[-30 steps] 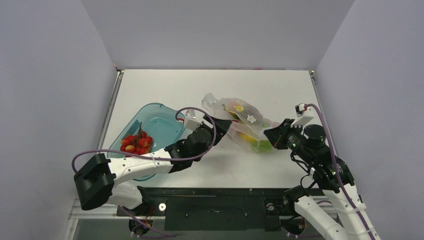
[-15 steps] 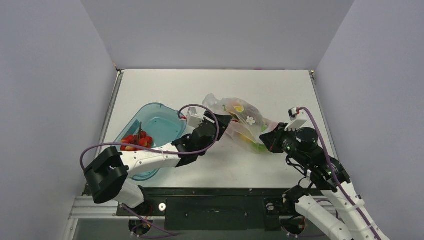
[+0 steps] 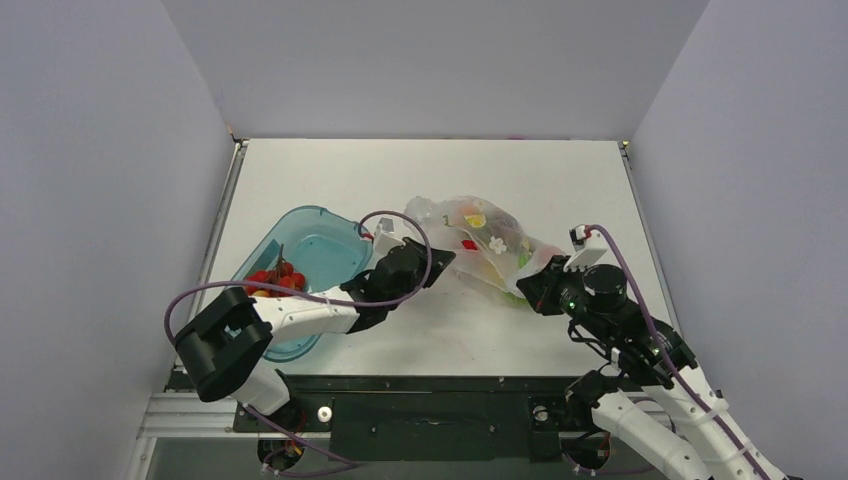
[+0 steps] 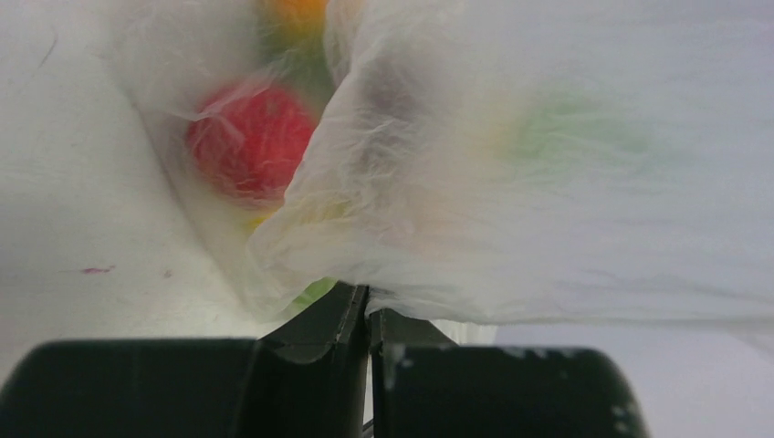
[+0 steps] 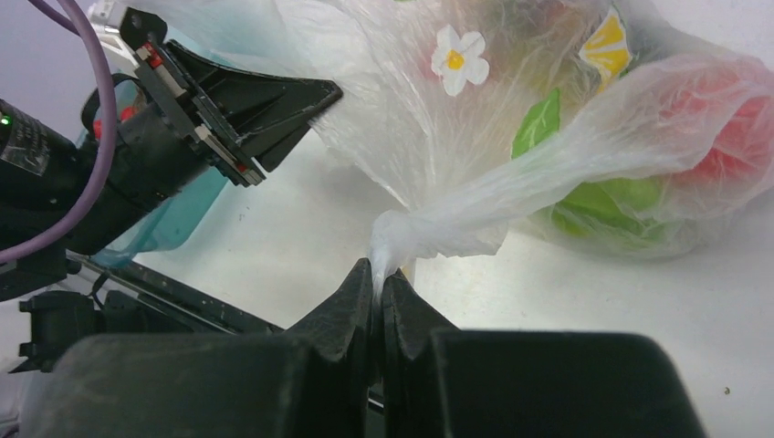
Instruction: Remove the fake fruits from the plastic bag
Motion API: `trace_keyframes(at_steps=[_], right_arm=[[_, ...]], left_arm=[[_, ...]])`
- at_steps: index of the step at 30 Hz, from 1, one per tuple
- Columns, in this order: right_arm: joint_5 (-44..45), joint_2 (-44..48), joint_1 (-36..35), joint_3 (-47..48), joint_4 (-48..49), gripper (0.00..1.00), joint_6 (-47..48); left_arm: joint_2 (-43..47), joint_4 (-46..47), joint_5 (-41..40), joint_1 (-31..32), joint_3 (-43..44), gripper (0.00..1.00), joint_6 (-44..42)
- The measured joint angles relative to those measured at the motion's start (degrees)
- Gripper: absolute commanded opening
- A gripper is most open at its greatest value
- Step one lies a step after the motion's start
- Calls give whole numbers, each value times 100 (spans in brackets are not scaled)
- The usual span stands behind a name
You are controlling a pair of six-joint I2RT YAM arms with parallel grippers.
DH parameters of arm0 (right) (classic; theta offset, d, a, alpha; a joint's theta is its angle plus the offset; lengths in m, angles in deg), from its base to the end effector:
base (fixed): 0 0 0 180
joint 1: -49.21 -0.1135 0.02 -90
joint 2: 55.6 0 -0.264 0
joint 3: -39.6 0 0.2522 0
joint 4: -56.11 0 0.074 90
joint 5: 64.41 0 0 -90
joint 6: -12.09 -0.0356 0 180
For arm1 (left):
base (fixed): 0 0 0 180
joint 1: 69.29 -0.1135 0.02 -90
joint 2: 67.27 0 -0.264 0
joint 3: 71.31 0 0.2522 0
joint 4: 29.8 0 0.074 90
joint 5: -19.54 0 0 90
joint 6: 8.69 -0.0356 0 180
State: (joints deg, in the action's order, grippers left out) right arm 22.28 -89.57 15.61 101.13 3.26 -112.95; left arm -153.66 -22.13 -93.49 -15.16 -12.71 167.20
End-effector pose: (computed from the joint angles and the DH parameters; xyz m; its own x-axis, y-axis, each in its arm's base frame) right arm 0.1019 0.0702 0.3309 -0.6335 0.2673 -0.7261 -0.2836 0.7929 0.5393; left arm 0.2027 -0.2566 0.2227 -0.5436 -0.8148 -0.2015 -0.1630 0.3380 -0.9269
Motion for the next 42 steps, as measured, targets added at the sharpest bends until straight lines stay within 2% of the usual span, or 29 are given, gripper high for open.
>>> trace_keyframes(at_steps=[6,12,14,15,16,17,20,21,24,28,33,36,42], right_arm=[[232,457,-170,-859,-26,1,-496],[264,1025,-192,-1818,-79,6,-1335],[341,955,-210,-1766,-238,13,-1360],[437,892,-212,-1641,-391,23,-1303],[564,811,-212,-1443,-566,28,-1217],[710,726,-212,-1182,-713,35,-1086],[1145,341,-212,-177,-970,46,-577],[1268,144,-212,201,-984,54,-365],[1606,-424,-212,1075,-984,69,273],[1768,-984,-212,1755,-944,76,1091],[1611,-1790,-258,2295,-824,77,1755],[1440,-2282,-446,2240,-518,77,1991],[1248,-3268,-962,1456,446,77,2518]], left_arm=[[129,627,577,-105,-780,0,-490],[289,953,957,-164,-892,0,-920],[337,1012,1095,-214,-892,0,-1027],[348,1014,1152,-229,-892,0,-1067],[348,1010,1193,-247,-892,0,-1108],[348,1005,1224,-251,-892,0,-1130],[348,1016,1355,-258,-896,0,-1161],[348,1043,1399,-258,-914,0,-1158],[348,1080,1493,-258,-1003,0,-1156],[358,1069,1561,-249,-1038,0,-1158],[437,1051,1589,-234,-1043,0,-1156],[498,1038,1602,-229,-1045,0,-1156],[667,999,1596,-225,-1119,0,-1137]])
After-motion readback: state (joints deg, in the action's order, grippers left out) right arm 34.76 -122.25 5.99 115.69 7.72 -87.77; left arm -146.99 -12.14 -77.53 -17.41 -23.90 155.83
